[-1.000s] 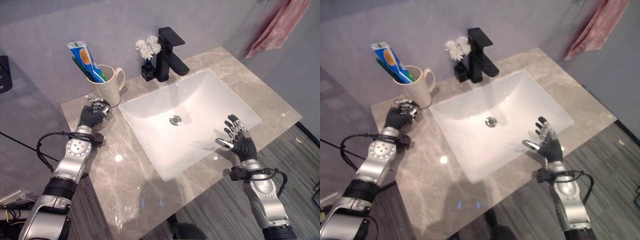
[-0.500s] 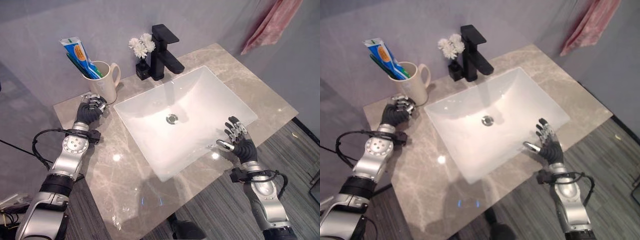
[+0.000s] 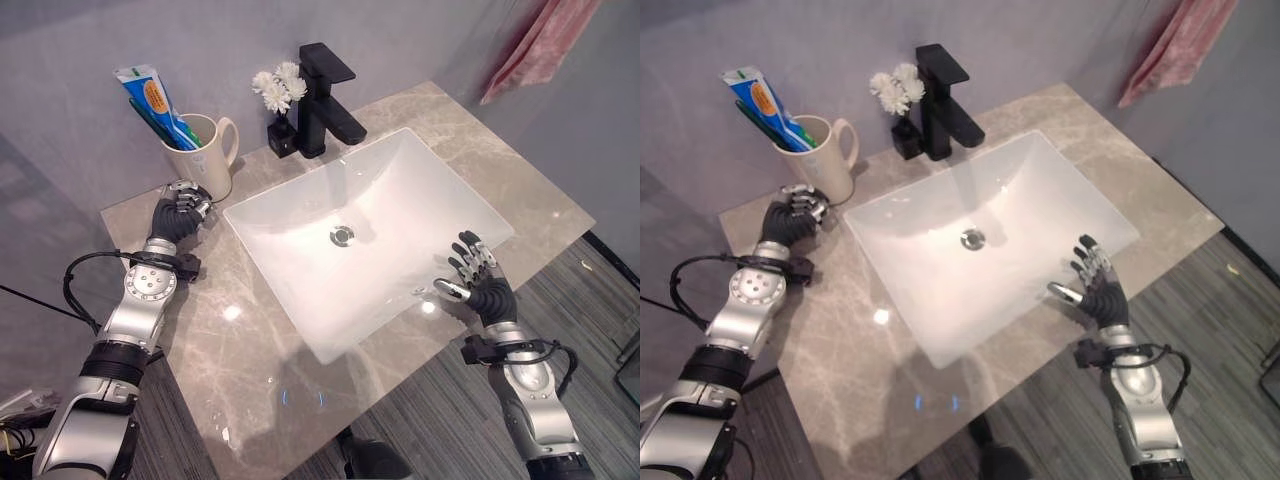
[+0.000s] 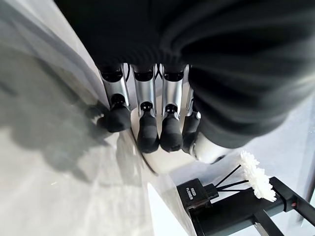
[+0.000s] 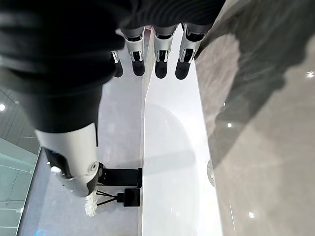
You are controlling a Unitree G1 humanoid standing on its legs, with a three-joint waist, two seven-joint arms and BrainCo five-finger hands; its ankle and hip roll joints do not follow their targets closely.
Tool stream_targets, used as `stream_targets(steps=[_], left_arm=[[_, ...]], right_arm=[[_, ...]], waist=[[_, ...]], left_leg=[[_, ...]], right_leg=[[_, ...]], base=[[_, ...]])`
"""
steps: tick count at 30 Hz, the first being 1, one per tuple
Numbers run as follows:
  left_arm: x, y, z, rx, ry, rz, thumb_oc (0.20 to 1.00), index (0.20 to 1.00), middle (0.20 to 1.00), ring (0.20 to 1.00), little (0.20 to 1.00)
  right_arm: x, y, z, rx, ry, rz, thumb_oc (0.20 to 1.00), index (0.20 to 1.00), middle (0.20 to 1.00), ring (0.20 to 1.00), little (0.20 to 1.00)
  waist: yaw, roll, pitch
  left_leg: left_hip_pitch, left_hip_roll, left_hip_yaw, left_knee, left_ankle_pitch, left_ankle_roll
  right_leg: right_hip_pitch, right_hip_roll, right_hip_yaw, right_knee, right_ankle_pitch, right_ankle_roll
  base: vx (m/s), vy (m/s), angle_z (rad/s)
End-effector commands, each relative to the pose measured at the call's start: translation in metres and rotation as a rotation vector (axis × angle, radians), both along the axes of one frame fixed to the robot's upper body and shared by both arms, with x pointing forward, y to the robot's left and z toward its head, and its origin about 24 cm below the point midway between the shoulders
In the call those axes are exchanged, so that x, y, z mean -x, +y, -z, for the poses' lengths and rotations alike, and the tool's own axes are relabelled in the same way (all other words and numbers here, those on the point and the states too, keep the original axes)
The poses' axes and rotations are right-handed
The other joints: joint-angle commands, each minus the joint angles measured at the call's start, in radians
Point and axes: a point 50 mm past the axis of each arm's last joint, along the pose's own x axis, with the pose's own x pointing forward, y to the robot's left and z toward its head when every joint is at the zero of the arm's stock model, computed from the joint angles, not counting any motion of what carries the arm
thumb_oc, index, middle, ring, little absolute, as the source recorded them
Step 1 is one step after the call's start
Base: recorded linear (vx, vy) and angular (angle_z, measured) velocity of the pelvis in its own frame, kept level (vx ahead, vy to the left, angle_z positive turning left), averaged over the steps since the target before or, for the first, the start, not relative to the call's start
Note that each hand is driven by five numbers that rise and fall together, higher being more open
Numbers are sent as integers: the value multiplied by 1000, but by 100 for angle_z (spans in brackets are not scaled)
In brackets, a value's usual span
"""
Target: Put brush and paste in cup on sink, flatten towel.
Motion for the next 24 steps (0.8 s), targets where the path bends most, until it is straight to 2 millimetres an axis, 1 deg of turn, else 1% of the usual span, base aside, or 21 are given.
stream_targets(steps=[1, 8, 15, 24], left_arm=[[-13, 7, -44, -54, -130, -33, 200, 200, 200, 200, 200], [-14, 11, -52, -74, -143, -45, 200, 200, 200, 200, 200], [-15, 10, -56, -84, -154, -41, 200, 200, 200, 200, 200], [-20, 8, -68, -113, -167, -36, 200, 200, 200, 200, 200]], right_arm=[[5, -16, -20, 16, -103, 27, 1000, 1000, 1000, 1000, 1000], [7, -17, -18, 18, -95, 30, 1000, 1000, 1000, 1000, 1000], [9, -17, -16, 22, -89, 23, 1000, 1000, 1000, 1000, 1000], [12, -16, -16, 11, -85, 7, 1000, 1000, 1000, 1000, 1000]], waist=[[-3, -14, -25], [-9, -12, -26], [-11, -10, -26], [-20, -7, -23]], left_leg=[[65, 25, -66, 23, -149, -25], [67, 24, -59, 24, -151, -24], [72, 24, -60, 19, -150, -25], [79, 25, -53, 16, -151, -27]], right_leg=[[-4, -51, -80, 10, -79, 72], [-8, -51, -73, 10, -76, 73], [-3, -51, -76, 9, -78, 74], [-4, -51, -77, 9, -77, 77]], base=[[3, 4, -4], [8, 1, -5], [0, 0, 0], [0, 0, 0]])
